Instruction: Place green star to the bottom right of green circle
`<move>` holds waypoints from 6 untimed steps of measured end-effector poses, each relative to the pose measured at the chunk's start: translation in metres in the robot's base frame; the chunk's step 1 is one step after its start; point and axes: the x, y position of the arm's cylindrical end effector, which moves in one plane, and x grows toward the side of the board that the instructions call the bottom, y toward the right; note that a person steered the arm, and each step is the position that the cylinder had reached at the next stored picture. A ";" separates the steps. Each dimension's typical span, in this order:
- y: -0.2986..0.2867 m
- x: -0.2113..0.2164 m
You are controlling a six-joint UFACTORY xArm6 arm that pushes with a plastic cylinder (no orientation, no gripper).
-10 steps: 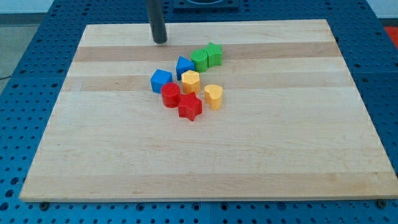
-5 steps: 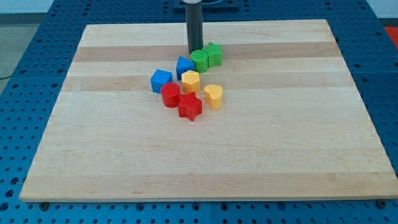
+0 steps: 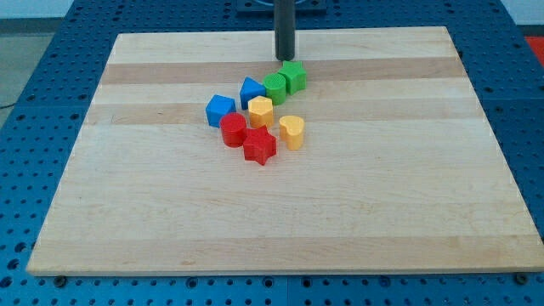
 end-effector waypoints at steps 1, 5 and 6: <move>0.000 0.008; -0.044 0.009; -0.044 0.012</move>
